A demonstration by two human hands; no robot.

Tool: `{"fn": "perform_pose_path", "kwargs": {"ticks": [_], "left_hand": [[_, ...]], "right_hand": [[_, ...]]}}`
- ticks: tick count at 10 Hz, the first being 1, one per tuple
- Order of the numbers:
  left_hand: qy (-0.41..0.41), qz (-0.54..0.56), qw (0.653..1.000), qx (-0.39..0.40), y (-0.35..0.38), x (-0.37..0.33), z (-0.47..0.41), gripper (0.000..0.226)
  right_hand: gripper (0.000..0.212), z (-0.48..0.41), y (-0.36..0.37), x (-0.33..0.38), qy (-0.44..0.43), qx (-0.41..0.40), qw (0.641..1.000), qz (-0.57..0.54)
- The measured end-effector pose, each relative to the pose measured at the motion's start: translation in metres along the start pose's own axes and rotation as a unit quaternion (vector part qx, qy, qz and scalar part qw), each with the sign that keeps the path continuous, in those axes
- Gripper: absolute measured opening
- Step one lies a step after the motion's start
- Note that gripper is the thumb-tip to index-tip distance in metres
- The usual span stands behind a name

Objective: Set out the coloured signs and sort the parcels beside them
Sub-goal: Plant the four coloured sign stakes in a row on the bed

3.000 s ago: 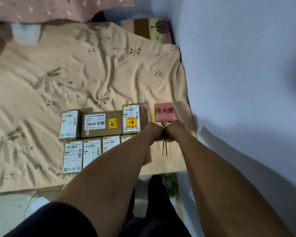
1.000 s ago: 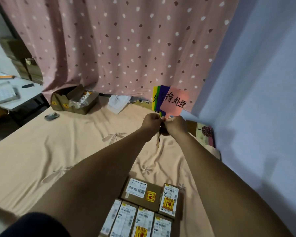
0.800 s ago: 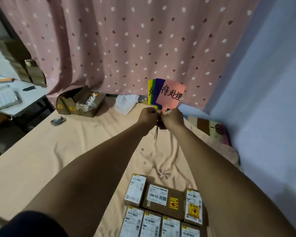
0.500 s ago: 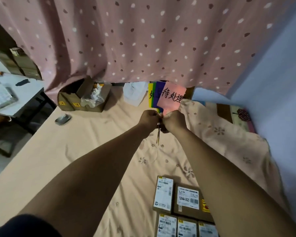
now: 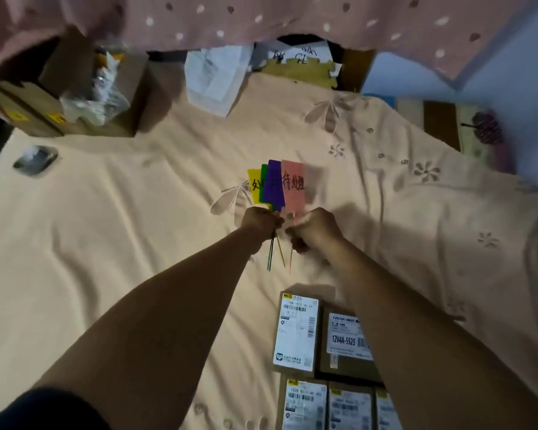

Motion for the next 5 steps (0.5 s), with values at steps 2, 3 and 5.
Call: {"fn": "perform_pose_path", "kwargs": {"ticks": [2, 3, 5], "left_hand": [[-0.035, 0.028, 0.998, -0.038, 0.003, 0.065, -0.071, 0.012], [-0.032, 0.047, 0.998, -0.032, 0.005, 0.064, -0.062, 0.027], [-0.021, 0.068, 0.997, -0.031, 0.007, 0.068, -0.061, 0.022]], "right_hand": [[0.022, -0.034, 0.024, -0.035, 0.019, -0.04, 0.998, 0.041], [0.034, -0.036, 0.046, -0.042, 0.024, 0.0, 0.998, 0.058], [0.033, -0.03, 0.055, -0.041, 0.026, -0.027, 0.998, 0.054]]}}
Point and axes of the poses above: each hand's wrist, its own z-axis away from the middle knuckle, its own y-axis out of the palm, x = y × z, the point moved 5 cm from there along -z, towards the middle knuckle, and after that the axes turned 5 degrees about -x, right-handed, at the moved point
